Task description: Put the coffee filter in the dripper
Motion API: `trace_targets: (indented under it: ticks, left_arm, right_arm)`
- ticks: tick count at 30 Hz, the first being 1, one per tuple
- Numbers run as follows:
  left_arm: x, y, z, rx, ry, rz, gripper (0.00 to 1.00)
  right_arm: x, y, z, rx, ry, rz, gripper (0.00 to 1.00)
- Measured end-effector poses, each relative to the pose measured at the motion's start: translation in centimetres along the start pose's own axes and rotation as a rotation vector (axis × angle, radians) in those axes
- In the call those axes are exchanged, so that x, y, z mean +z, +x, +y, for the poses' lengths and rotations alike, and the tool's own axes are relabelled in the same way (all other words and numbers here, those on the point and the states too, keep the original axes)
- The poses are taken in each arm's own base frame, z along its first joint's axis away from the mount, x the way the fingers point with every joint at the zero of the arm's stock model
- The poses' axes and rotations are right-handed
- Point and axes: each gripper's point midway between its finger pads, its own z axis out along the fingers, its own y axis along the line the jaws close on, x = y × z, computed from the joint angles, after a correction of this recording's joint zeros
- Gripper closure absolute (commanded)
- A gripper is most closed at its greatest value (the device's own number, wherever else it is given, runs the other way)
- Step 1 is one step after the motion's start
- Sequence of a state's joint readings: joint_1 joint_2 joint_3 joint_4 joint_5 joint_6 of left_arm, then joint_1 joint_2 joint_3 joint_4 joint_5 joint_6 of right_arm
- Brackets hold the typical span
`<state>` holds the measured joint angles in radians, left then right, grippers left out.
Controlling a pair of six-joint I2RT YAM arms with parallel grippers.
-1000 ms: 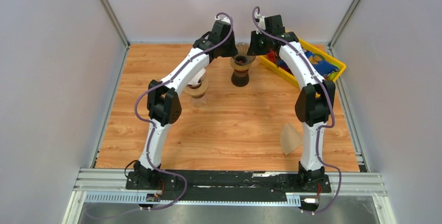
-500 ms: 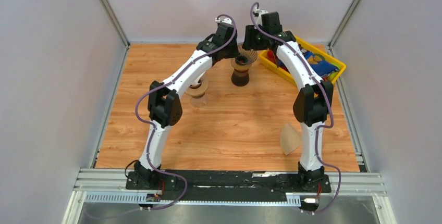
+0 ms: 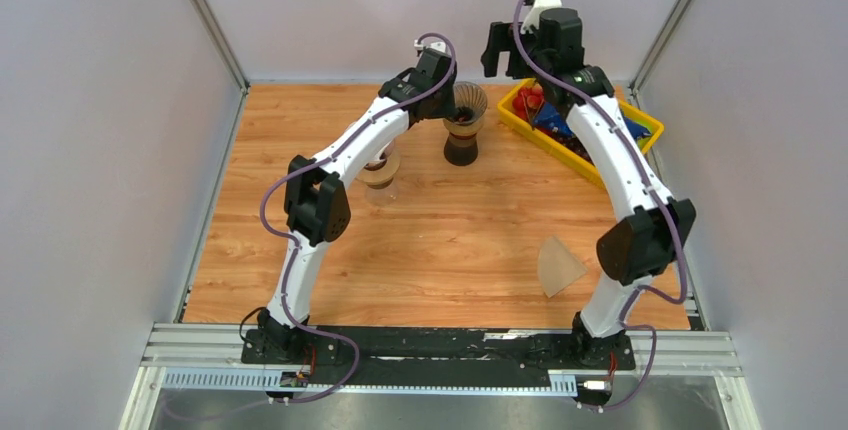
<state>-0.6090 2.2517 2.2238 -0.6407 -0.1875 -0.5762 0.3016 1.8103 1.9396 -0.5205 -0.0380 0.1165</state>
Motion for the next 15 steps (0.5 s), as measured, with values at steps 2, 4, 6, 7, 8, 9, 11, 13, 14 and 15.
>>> trace_targets:
  ticks: [2, 4, 6, 7, 8, 9, 11, 13, 14, 15]
  left_arm:
    - [-0.1, 0.3, 0.3, 0.009, -0.013, 0.013, 0.49]
    - [-0.2, 0.9, 0.7, 0.022, -0.027, 0.035, 0.36]
    - [-0.3, 1.2, 1.0, 0.038, -0.032, 0.050, 0.26]
    - [-0.3, 1.3, 0.9, 0.043, -0.030, 0.053, 0.24]
    - [-0.4, 1.3, 0.9, 0.047, -0.025, 0.057, 0.19]
    - [-0.5, 1.3, 0.9, 0.048, -0.022, 0.058, 0.18]
    - [-0.9, 1.0, 0.5, 0.053, -0.005, 0.056, 0.12]
    - [-1.5, 0.5, 0.2, 0.056, 0.011, 0.047, 0.07]
    - [-2.0, 0.1, 0.0, 0.057, 0.020, 0.040, 0.02]
    - [-2.6, -0.3, -0.2, 0.060, 0.031, 0.030, 0.01]
  right_arm:
    - [-1.9, -1.2, -0.4, -0.006, 0.022, -0.047, 0.00]
    - [-3.7, -1.8, -1.0, -0.009, 0.051, -0.077, 0.00]
    - [-5.3, -1.7, -2.0, -0.003, 0.091, -0.098, 0.00]
    - [-6.1, -1.3, -2.6, 0.009, 0.115, -0.106, 0.00]
    - [-6.7, -0.9, -3.1, 0.023, 0.137, -0.107, 0.00]
    - [-7.4, -0.2, -3.8, 0.041, 0.160, -0.107, 0.00]
    - [-8.6, 0.9, -4.7, 0.070, 0.192, -0.104, 0.00]
    - [-9.5, 1.6, -5.4, 0.099, 0.219, -0.112, 0.00]
    - [-9.9, 1.9, -5.6, 0.111, 0.229, -0.115, 0.00]
    - [-10.4, 2.2, -5.9, 0.125, 0.242, -0.121, 0.00]
